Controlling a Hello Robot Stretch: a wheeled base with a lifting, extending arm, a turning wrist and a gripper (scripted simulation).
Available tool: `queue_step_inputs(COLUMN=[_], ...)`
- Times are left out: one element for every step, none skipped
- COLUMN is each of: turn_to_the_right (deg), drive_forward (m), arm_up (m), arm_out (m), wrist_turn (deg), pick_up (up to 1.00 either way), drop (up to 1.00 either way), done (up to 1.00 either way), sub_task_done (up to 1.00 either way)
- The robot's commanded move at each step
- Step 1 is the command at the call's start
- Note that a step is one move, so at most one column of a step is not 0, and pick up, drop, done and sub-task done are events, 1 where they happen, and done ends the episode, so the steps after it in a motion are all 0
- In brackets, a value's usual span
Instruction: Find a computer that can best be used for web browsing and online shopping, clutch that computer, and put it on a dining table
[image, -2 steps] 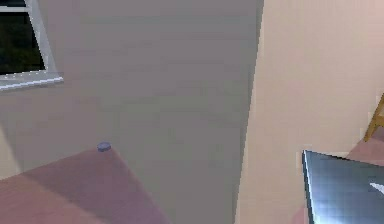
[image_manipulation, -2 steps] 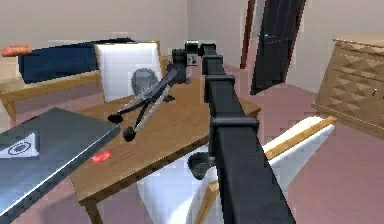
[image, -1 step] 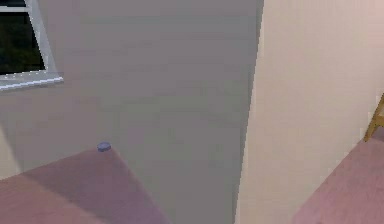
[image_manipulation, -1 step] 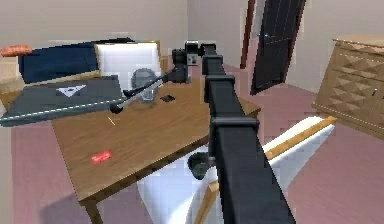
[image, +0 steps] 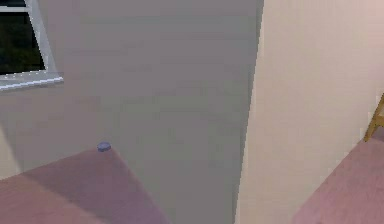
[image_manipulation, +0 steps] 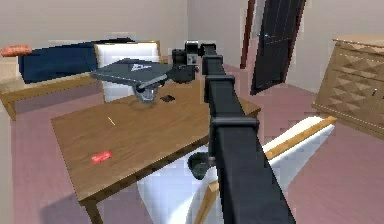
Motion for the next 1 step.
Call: queue_step_inputs(turn_to_the_right=[0.0], drive_forward=[0.0], arm_up=[0.0], arm_out=[0.0], wrist_turn=[6.0], pick_up=[0.0], drop=[0.0], done=[0.0], sub_task_done=[0.0])
